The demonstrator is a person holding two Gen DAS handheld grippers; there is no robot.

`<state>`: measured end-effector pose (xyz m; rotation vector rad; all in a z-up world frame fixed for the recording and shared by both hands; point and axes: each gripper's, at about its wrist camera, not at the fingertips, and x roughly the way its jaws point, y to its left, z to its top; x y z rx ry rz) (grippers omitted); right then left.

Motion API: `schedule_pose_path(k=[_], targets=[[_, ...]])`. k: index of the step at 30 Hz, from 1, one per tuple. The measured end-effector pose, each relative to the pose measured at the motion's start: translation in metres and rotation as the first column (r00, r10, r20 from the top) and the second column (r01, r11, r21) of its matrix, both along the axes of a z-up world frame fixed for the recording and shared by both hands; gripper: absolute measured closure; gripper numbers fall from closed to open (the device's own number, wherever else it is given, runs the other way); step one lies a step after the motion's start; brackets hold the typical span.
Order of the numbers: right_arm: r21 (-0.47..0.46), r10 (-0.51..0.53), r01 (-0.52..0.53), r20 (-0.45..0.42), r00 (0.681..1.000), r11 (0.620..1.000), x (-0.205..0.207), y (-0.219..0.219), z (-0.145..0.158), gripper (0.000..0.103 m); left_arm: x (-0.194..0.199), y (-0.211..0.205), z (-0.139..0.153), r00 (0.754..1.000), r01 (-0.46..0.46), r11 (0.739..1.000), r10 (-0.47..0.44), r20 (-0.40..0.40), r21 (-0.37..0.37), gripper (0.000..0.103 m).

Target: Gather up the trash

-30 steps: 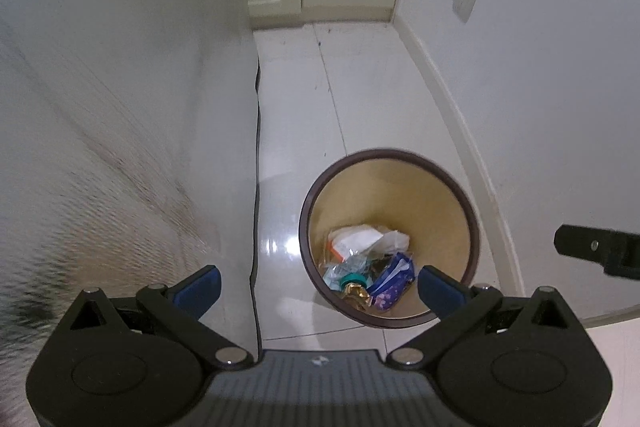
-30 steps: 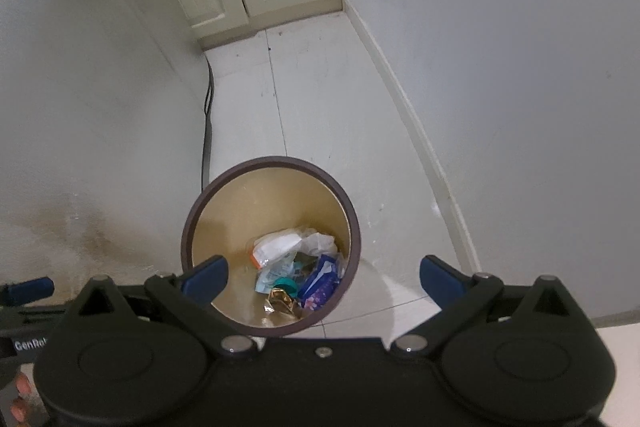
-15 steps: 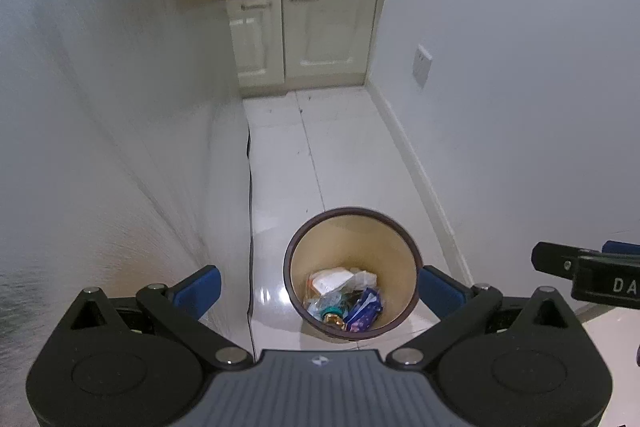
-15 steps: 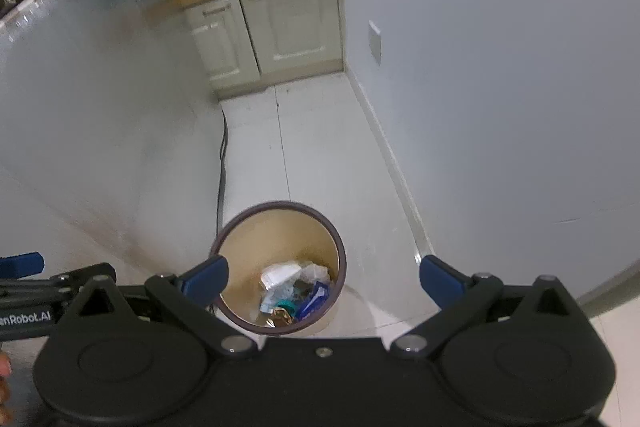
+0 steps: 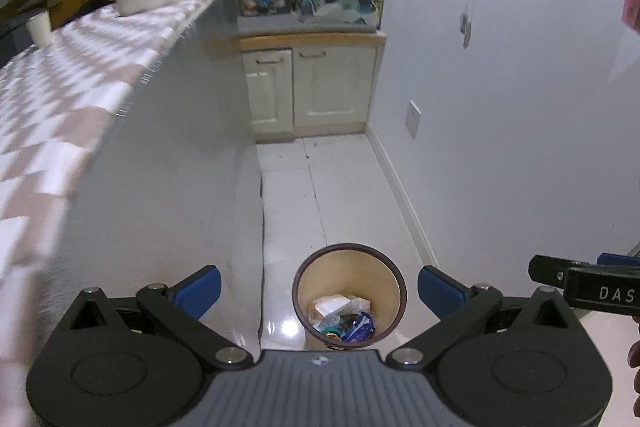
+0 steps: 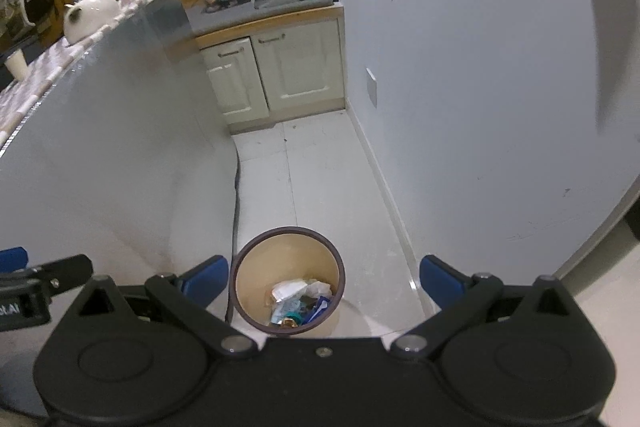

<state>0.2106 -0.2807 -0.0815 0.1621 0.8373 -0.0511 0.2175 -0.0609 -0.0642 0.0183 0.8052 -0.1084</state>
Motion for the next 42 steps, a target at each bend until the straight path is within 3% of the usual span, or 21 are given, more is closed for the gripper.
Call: schedule_pose_path(k=[18,26,42], targets=[[-0.022,0.046,-0.043,0.107,0.993,0.999,-0.07,0.027,0.074,0.0,-0.081,0.053,0.064,0.993,-0.08,0.997,0.081,0.089,-0.021,0.0],[-0.055,0.082,-0.075,0.126,0.989,0.996,-0.096,0.046,0.09,0.0,-0.104,0.068,0.072,0.99,-0.086,0.996,0.087,0.112,-0.008,0.0],[-0.072,0.107,-0.099,0.121,0.987,0.993,-0.119,0.053,0.092,0.0,-0.13,0.08,0.07,0.991,-0.096,0.995,0.095,0.091,0.002,0.0]])
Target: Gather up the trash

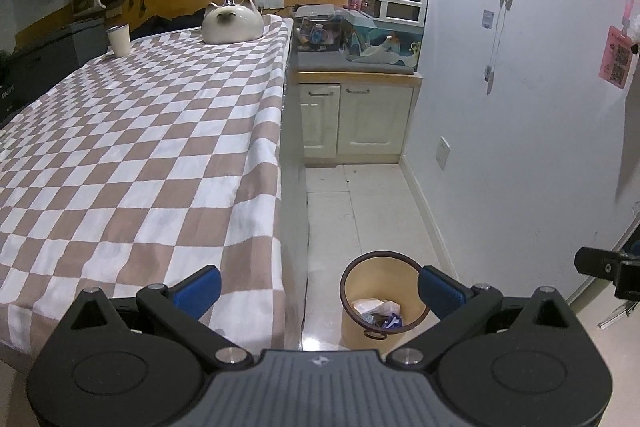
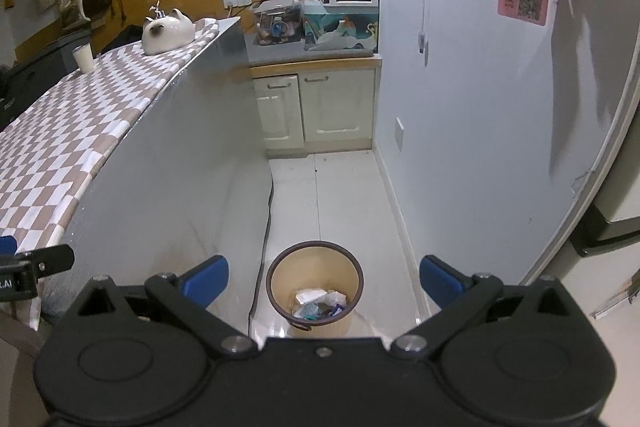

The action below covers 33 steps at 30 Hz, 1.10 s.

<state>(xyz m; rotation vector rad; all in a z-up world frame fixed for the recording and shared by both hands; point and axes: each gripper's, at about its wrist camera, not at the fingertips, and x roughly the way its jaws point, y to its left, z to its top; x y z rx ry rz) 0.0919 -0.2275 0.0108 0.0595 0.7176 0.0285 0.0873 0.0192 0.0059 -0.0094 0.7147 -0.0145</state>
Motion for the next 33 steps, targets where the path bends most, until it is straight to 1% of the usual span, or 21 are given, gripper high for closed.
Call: schedule_pose_path(k=[9,19,33], targets=[[-0.009,0.018,-0.017,0.031,0.999,1.0,-0.013,0.007,0.006,0.0,-0.012,0.003,0.007,1.0,0.0,1.0,0.001,0.018,-0.008,0.0],[-0.048,0.025,-0.022,0.064,0.998,0.999,-0.029,0.013,0.013,0.0,-0.021,0.005,0.009,1.0,0.002,1.0,-0.002,0.03,-0.008,0.0],[-0.051,0.02,-0.015,0.102,0.995,0.999,-0.038,0.014,0.016,0.0,-0.03,0.008,0.01,0.999,-0.001,1.0,0.001,0.049,-0.013,0.0]])
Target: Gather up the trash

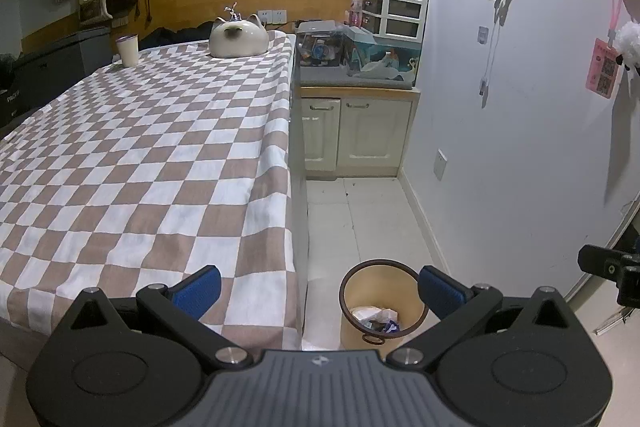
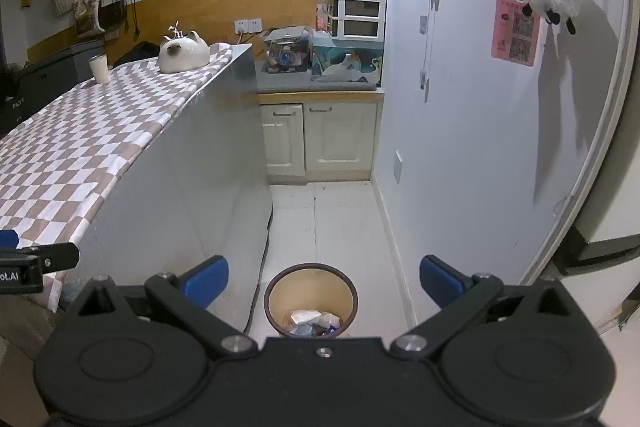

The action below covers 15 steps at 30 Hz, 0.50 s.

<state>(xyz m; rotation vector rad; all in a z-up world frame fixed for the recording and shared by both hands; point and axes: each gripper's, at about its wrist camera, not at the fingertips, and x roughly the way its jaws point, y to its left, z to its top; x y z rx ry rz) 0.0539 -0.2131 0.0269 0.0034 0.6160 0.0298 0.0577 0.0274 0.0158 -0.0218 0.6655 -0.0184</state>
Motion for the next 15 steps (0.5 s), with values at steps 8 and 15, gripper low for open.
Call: schedule_pose_path(k=[8,15], targets=[[-0.003,0.004,-0.004,0.0,1.0,1.0,0.0004,0.0027,-0.0002,0.0,-0.0009,0.001,0.0017,1.0,0.0,1.0,0.0,0.008,0.0,0.0],[-0.004,0.005,-0.005,-0.002,1.0,1.0,0.002,0.0047,-0.0007,0.0,-0.0002,0.0002,0.0017,1.0,0.003,1.0,-0.003,0.007,-0.001,0.0]])
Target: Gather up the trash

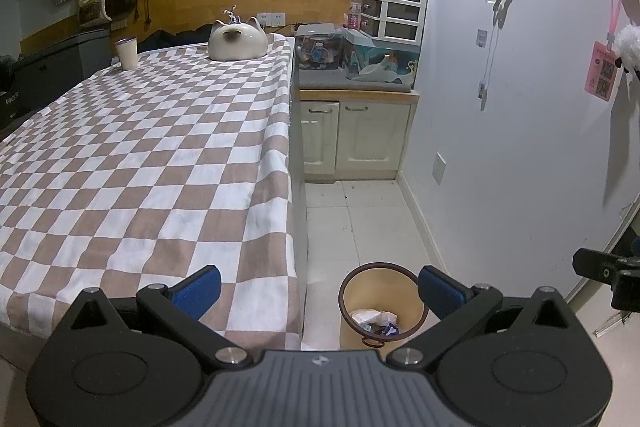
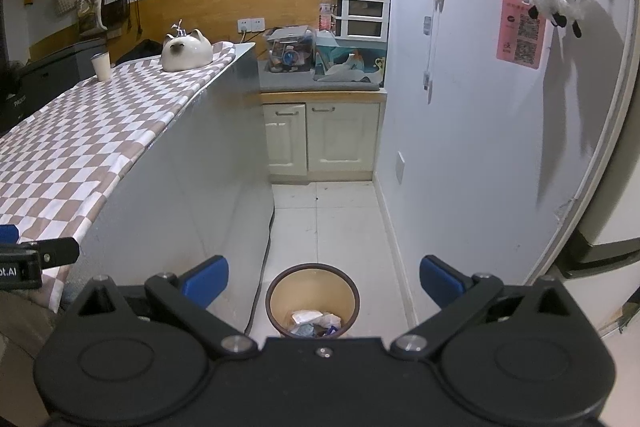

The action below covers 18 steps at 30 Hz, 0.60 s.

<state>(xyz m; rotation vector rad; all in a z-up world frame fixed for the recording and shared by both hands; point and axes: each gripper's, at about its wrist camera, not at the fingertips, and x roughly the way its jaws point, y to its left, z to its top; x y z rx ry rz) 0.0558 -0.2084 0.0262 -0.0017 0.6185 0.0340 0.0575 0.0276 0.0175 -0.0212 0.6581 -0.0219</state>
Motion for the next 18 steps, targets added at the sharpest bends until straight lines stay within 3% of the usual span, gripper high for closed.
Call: schedule_pose_path(k=[18], targets=[[0.001,0.001,-0.001,-0.001,1.0,1.0,0.0006,-0.0004,0.0002,0.0,0.0008,-0.0007,0.0001,1.0,0.002,1.0,-0.002,0.002,0.002,0.0]])
